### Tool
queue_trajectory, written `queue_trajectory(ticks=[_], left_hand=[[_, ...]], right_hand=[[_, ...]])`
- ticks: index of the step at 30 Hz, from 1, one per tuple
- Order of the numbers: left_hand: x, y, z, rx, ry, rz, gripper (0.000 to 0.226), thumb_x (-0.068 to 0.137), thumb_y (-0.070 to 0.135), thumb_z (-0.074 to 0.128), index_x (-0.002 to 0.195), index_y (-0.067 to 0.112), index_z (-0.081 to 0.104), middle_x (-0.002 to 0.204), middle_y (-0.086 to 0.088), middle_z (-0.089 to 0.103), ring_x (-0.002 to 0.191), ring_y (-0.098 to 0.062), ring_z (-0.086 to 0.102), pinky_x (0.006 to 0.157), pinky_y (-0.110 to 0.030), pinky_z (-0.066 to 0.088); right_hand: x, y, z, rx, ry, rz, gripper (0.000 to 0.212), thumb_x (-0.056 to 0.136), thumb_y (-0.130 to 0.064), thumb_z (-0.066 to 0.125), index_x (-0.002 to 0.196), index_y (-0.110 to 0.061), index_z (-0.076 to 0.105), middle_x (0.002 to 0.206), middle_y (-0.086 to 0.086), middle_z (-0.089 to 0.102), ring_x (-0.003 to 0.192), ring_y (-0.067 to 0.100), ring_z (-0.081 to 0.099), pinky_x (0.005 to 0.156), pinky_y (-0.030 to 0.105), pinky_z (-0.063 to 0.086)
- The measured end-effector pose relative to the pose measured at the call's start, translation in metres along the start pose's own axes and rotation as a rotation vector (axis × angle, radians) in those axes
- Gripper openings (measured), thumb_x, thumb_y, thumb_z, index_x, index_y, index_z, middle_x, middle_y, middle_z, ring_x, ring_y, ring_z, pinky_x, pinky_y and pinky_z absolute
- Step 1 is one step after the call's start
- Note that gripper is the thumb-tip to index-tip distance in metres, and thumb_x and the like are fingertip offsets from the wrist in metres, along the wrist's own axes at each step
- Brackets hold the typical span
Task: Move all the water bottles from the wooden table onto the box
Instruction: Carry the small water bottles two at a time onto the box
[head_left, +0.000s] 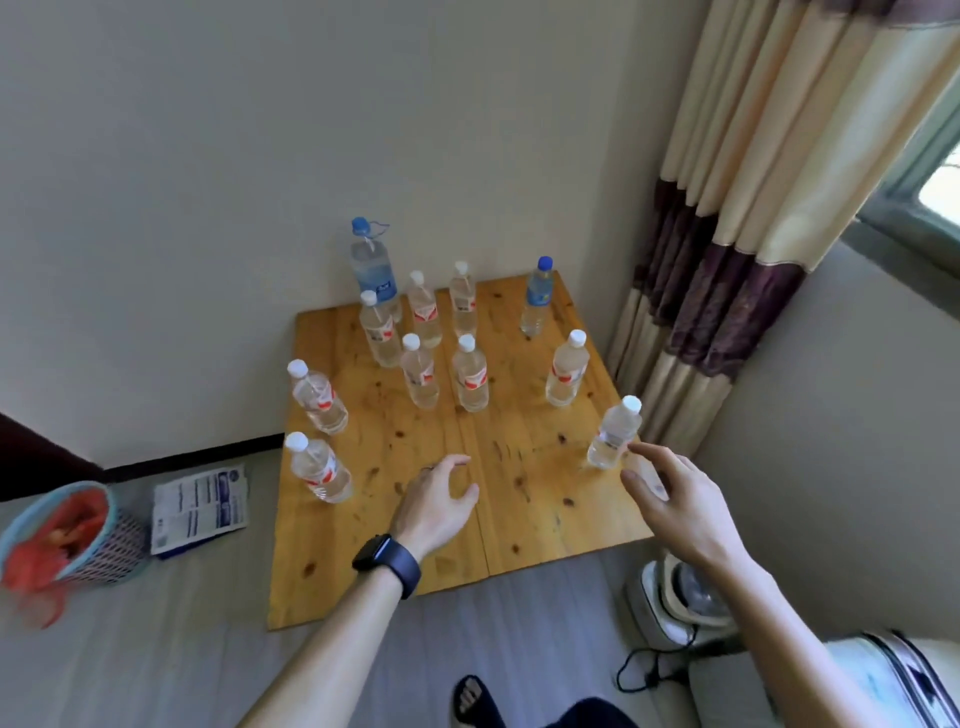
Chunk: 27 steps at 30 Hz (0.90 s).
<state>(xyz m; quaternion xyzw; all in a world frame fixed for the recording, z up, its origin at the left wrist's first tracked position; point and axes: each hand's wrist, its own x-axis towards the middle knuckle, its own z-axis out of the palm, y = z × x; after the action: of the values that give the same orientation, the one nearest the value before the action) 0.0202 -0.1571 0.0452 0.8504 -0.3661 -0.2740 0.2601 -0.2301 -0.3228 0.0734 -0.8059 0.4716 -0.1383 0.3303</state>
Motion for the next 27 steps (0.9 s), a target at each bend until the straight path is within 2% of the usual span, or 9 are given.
queue_trajectory(ticks=[4,6,10,13,16,19,22,24,27], left_hand=[[0.056,0.017,0.012,0.024,-0.107,0.009,0.043,0.097,0.045,0.055,0.138,0.036,0.047,0.140,0.002,0.055,0.116,-0.018,0.059,0.090,-0.035,0.054],[0.089,0.027,0.020,0.039,-0.151,0.015,0.043,0.097,0.047,0.054,0.138,0.037,0.046,0.141,0.002,0.053,0.119,-0.019,0.057,0.091,-0.037,0.054],[0.144,0.056,0.040,0.049,-0.187,0.027,0.046,0.096,0.048,0.053,0.140,0.038,0.042,0.139,0.001,0.053,0.110,-0.019,0.061,0.085,-0.035,0.055],[0.177,0.082,0.056,0.052,-0.224,0.016,0.052,0.096,0.047,0.055,0.144,0.036,0.038,0.144,-0.002,0.050,0.120,-0.022,0.056,0.089,-0.033,0.050],[0.212,0.107,0.072,0.121,-0.237,0.064,0.058,0.096,0.042,0.057,0.148,0.031,0.033,0.150,-0.005,0.040,0.129,-0.026,0.049,0.093,-0.033,0.044],[0.248,0.123,0.089,0.172,-0.215,0.117,0.071,0.096,0.035,0.061,0.155,0.024,0.022,0.160,-0.008,0.021,0.139,-0.031,0.040,0.102,-0.036,0.041],[0.286,0.130,0.105,0.150,-0.164,0.087,0.083,0.093,0.034,0.065,0.158,0.025,0.012,0.164,-0.013,0.011,0.146,-0.036,0.029,0.111,-0.044,0.038],[0.312,0.132,0.111,0.167,-0.145,0.114,0.080,0.094,0.033,0.064,0.157,0.031,0.014,0.166,-0.011,0.005,0.146,-0.035,0.029,0.108,-0.045,0.041],[0.348,0.128,0.112,0.391,-0.204,0.359,0.057,0.097,0.020,0.060,0.145,0.035,0.034,0.167,-0.001,0.009,0.129,-0.035,0.050,0.090,-0.049,0.053]], right_hand=[[0.039,0.014,0.019,0.035,-0.024,0.115,0.043,0.093,-0.048,0.058,0.135,-0.042,0.051,0.136,-0.003,0.059,0.126,0.022,0.051,0.098,0.037,0.044],[0.062,0.023,0.027,0.039,-0.039,0.164,0.053,0.093,-0.049,0.059,0.142,-0.038,0.044,0.141,0.001,0.054,0.129,0.022,0.049,0.099,0.038,0.044],[0.108,0.041,0.039,0.092,-0.016,0.221,0.076,0.090,-0.052,0.064,0.154,-0.033,0.028,0.152,0.004,0.041,0.139,0.019,0.039,0.104,0.036,0.040],[0.135,0.056,0.043,0.155,0.014,0.247,0.086,0.086,-0.060,0.065,0.155,-0.036,0.020,0.156,-0.001,0.035,0.140,0.014,0.036,0.105,0.034,0.040],[0.162,0.071,0.049,0.185,-0.013,0.300,0.093,0.082,-0.067,0.066,0.155,-0.040,0.016,0.158,-0.002,0.032,0.137,0.017,0.043,0.096,0.031,0.043],[0.182,0.089,0.065,0.200,-0.063,0.291,0.086,0.079,-0.072,0.065,0.150,-0.046,0.025,0.154,-0.005,0.038,0.138,0.016,0.042,0.102,0.038,0.045],[0.194,0.105,0.076,0.182,-0.085,0.296,0.058,0.086,-0.068,0.061,0.137,-0.045,0.044,0.134,-0.011,0.050,0.131,0.016,0.048,0.101,0.045,0.046],[0.200,0.113,0.079,0.181,-0.084,0.296,0.047,0.090,-0.066,0.055,0.132,-0.046,0.049,0.127,-0.015,0.053,0.127,0.013,0.051,0.100,0.046,0.047],[0.204,0.122,0.080,0.179,-0.104,0.242,0.049,0.091,-0.070,0.049,0.133,-0.046,0.049,0.136,-0.016,0.054,0.132,0.009,0.047,0.102,0.045,0.046]])
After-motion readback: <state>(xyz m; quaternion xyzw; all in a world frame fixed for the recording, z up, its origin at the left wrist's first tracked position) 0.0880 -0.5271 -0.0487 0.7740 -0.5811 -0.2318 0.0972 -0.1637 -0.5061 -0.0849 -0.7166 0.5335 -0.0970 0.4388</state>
